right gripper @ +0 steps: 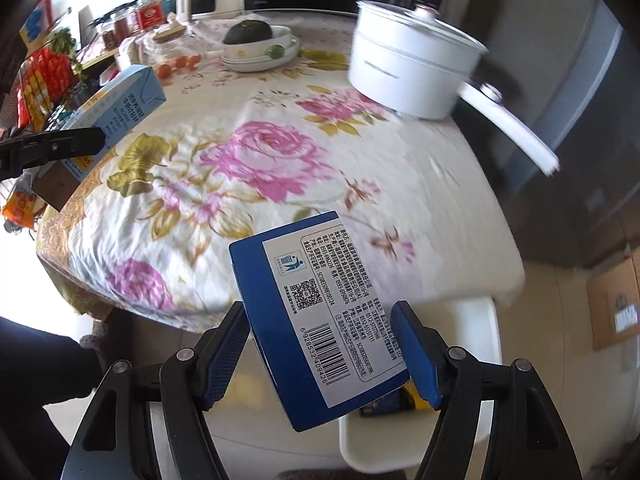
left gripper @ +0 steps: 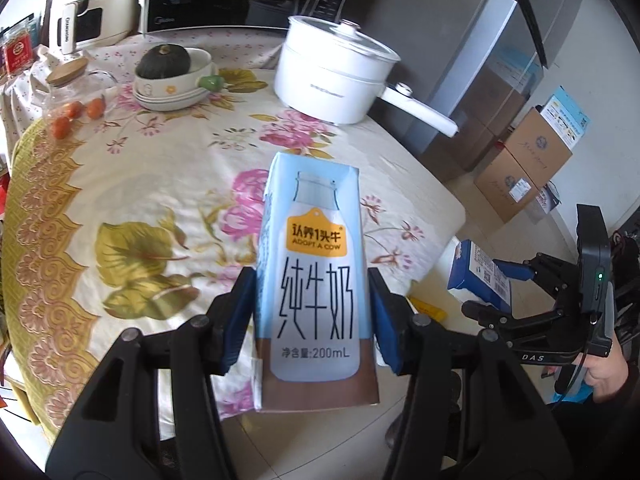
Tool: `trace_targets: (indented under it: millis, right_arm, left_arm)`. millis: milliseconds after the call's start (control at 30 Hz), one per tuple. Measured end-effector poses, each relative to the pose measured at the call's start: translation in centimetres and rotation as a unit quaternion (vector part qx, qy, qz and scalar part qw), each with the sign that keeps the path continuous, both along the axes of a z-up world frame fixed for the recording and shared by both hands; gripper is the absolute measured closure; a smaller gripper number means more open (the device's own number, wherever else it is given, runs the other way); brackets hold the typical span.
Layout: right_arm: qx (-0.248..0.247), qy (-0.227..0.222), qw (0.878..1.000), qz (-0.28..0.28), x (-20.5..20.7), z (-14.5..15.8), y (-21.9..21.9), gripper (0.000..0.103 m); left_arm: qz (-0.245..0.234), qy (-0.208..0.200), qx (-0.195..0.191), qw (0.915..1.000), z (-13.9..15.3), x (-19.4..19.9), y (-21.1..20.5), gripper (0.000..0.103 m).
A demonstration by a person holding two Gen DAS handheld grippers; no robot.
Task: Collect trash
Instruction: 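Carry carton and blue box over the white bin and open both tools to drop them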
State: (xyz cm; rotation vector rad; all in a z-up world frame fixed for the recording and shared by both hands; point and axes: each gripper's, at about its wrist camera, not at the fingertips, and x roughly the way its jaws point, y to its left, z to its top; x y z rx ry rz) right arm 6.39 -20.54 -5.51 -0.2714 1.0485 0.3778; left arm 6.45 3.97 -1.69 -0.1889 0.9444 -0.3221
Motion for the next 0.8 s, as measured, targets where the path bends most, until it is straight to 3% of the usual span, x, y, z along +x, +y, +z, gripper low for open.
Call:
trace_targets:
  millis: [233, 467, 800]
  right_arm:
    - [0.006, 0.033, 0.995, -0.090, -1.3, -1.4, -5.2, 0.029]
    - [0.027, 0.070, 0.983, -0.170, -1.7, -2.7, -10.2, 0.029]
    - [0.017, 0.095, 0.970, -0.225, -2.6, -4.5, -15.1, 0.029]
  left_arm:
    - [-0.040, 0.012, -0.011, 0.9991, -1.2, -0.6, -4.5, 0.047]
    - [-0.110, 0.024, -0.003, 0.9936, -2.7, -0.8, -10.9, 0.047]
    - [-0.163, 0.051, -0.001, 0.9852, -5.5, 0.2, -18.5, 0.047]
